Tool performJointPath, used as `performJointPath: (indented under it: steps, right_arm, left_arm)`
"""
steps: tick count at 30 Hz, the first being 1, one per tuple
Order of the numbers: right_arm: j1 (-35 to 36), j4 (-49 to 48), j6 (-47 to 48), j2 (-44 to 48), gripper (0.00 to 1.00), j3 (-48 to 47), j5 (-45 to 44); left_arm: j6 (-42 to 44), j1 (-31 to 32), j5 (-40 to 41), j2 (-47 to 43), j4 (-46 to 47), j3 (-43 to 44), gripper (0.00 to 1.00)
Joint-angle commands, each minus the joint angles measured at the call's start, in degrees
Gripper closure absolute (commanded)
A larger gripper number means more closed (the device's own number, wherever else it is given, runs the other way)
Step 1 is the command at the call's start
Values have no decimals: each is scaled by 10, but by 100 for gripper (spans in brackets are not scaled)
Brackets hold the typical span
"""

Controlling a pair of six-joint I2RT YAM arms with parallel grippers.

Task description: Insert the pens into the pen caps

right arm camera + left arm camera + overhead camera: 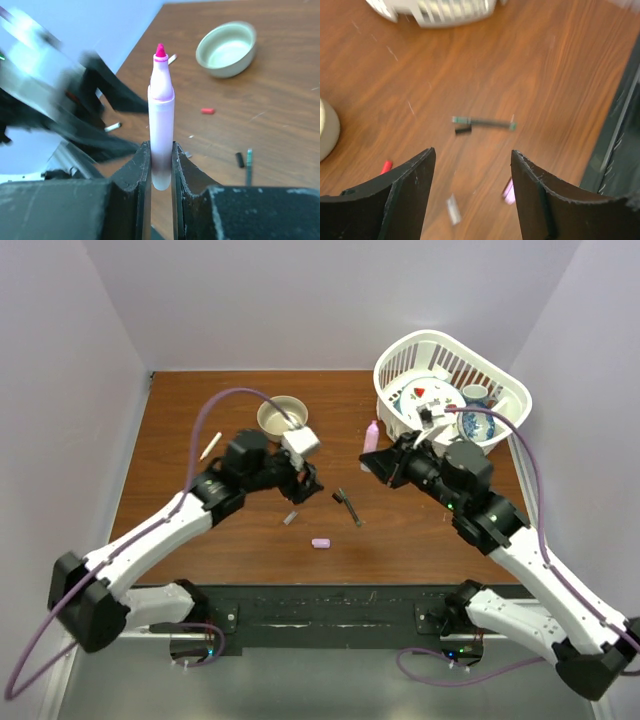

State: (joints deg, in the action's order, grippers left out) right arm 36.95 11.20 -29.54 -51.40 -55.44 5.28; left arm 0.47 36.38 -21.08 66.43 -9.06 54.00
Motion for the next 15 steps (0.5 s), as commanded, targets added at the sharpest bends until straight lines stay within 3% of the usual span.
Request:
performJointPath:
  steps: [1, 7, 15]
  right_arm:
    - [0, 20, 40, 59, 100, -17, -83]
    - [0, 39, 48, 124, 100, -3, -150]
    - [0, 58, 69, 177, 100, -5, -196]
  left_arm:
    - [195, 76, 119, 86, -133, 51, 33]
    - [246, 127, 119, 161, -191, 78, 35]
    - [245, 163, 102, 245, -198, 89, 37]
